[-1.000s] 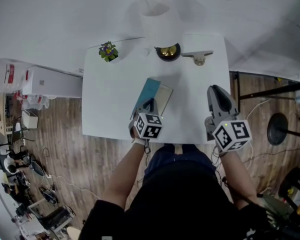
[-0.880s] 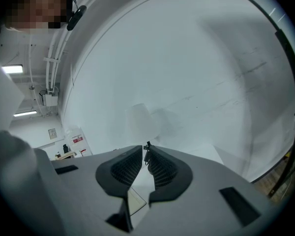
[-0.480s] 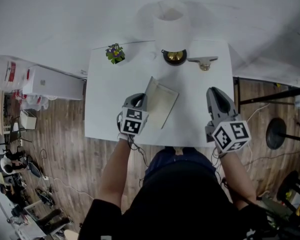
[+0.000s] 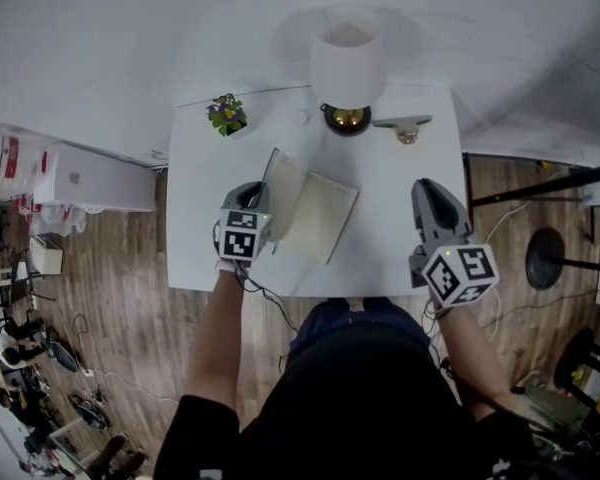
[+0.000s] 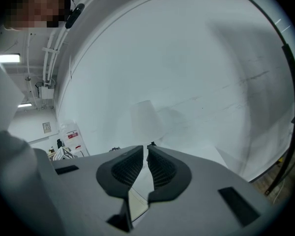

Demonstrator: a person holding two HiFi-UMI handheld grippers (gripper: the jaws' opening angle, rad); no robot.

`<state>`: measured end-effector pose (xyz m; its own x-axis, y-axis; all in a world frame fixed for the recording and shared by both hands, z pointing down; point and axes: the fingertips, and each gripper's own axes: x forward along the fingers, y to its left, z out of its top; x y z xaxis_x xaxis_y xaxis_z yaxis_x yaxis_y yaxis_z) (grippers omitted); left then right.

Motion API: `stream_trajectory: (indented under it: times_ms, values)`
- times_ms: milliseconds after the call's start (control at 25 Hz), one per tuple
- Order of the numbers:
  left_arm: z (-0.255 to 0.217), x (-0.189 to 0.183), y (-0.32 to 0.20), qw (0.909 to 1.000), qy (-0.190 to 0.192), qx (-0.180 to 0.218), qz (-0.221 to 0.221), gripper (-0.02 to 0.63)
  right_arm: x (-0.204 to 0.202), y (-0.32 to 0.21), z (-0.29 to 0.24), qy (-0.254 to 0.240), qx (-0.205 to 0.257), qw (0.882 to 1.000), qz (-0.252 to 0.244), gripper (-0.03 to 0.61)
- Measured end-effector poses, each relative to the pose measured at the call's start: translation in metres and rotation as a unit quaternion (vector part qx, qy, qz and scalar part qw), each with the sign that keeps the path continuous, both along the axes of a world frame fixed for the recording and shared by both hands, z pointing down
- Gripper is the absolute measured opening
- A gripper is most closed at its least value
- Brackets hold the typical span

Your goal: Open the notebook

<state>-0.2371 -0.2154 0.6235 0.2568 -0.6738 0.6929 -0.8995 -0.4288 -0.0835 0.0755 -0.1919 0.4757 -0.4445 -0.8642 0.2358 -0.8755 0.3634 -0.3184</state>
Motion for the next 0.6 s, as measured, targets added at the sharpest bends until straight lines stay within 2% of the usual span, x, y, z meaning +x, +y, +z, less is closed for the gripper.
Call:
stream_trajectory:
  times_ms: [280, 600]
  values:
    - [0.029, -0.04, -0.015, 1.0, 0.0, 0.001, -0.008, 0.038, -0.001, 0.006, -0.003, 0.014, -0.002, 1.0, 0.022, 0.034]
    - [0.064, -0.066, -0.026, 0.9949, 0.082, -0.044, -0.037, 0.048, -0.007, 0.011, 0.006, -0.002, -0.025, 0.999, 0.047, 0.031]
